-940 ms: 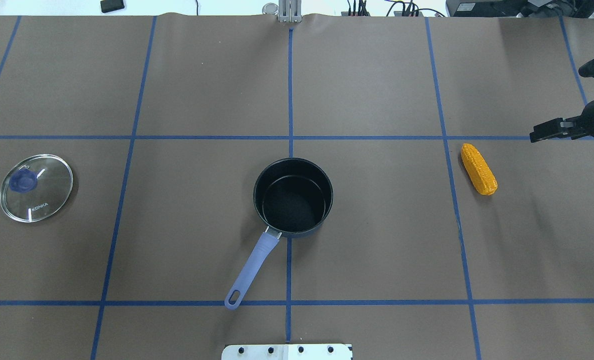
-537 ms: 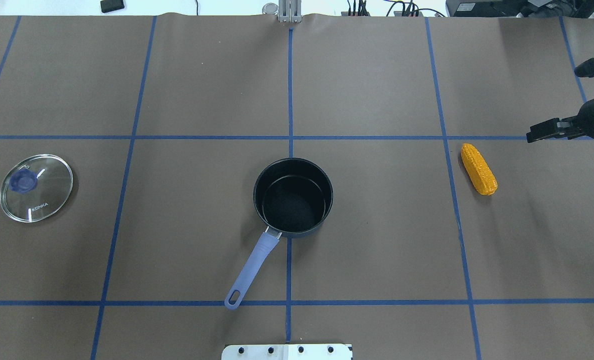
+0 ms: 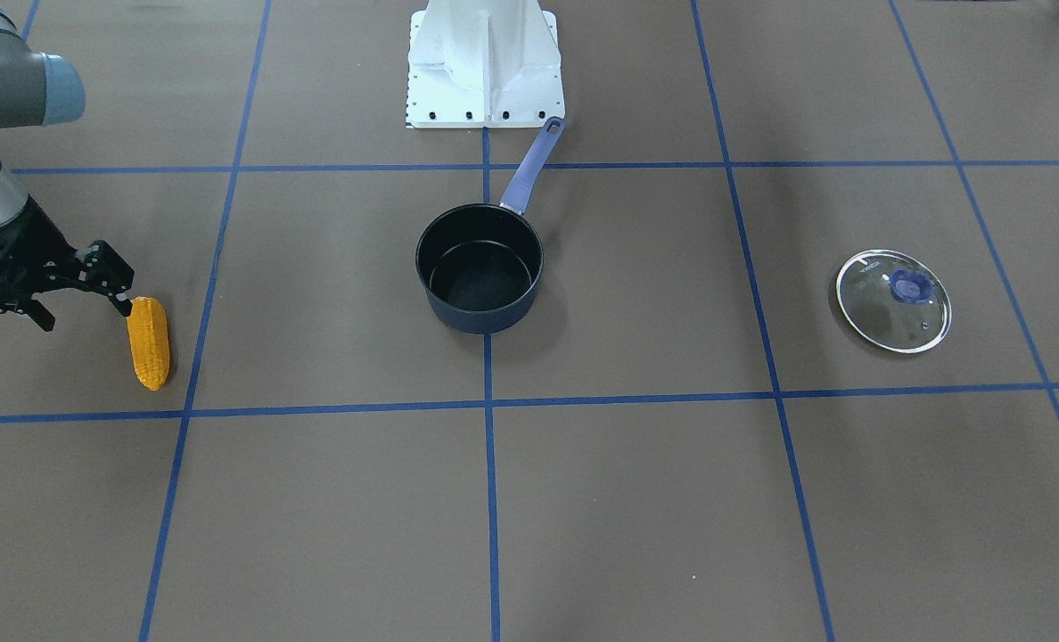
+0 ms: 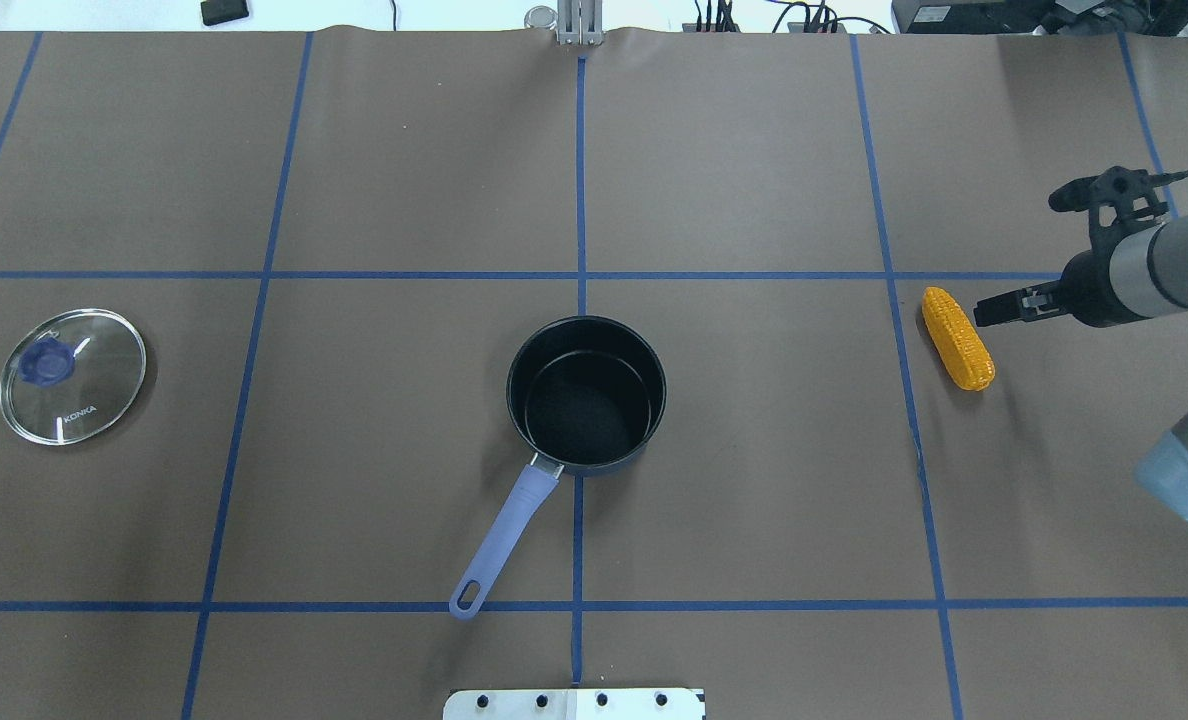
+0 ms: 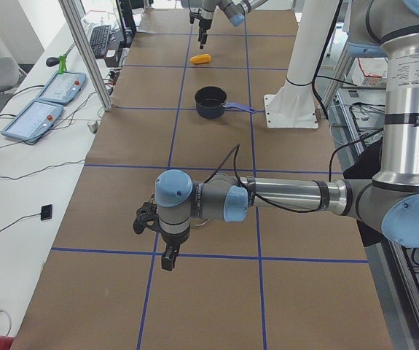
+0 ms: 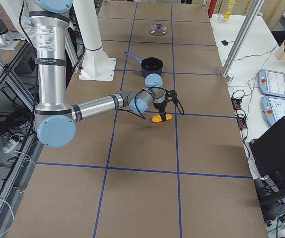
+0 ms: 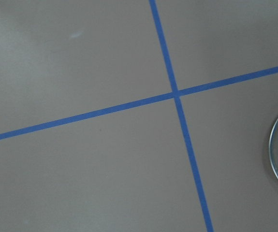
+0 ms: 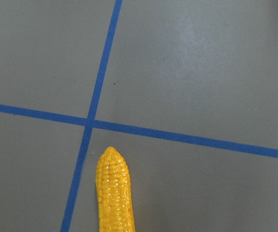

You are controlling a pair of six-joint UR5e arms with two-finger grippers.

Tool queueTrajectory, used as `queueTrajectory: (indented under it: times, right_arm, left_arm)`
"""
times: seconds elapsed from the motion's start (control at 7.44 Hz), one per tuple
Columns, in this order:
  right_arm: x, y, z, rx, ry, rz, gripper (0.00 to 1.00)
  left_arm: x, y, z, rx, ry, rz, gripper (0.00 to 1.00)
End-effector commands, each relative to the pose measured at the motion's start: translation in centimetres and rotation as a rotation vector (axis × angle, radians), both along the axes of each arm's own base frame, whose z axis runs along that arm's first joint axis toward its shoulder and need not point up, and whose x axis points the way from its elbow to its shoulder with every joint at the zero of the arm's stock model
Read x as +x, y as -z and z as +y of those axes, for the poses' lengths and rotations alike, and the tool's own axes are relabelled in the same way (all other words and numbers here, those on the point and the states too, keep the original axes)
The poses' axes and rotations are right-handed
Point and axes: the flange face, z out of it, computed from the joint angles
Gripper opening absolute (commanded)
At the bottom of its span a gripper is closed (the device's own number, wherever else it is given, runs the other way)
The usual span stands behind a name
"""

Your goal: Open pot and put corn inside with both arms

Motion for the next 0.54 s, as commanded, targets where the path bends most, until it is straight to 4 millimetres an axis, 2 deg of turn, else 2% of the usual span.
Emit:
queueTrajectory:
  times: [0.0, 0.27, 0.4]
  right_arm:
    - [-4.4, -1.0, 1.1, 0.024, 0.035, 0.020, 1.00]
    - [-5.9, -3.4, 2.2, 0.028, 0.018, -0.053, 1.00]
    - [-5.8, -3.8, 2.3, 0.027, 0.015, -0.054, 0.74]
  left_arm:
    - [-0.1, 0.0, 0.0, 0.000, 0.003, -0.009, 0.99]
    - [-0.1, 0.1, 0.0, 0.003, 0.003, -0.005, 0.99]
    - [-0.1, 0.1, 0.0, 0.002, 0.003, -0.003, 0.99]
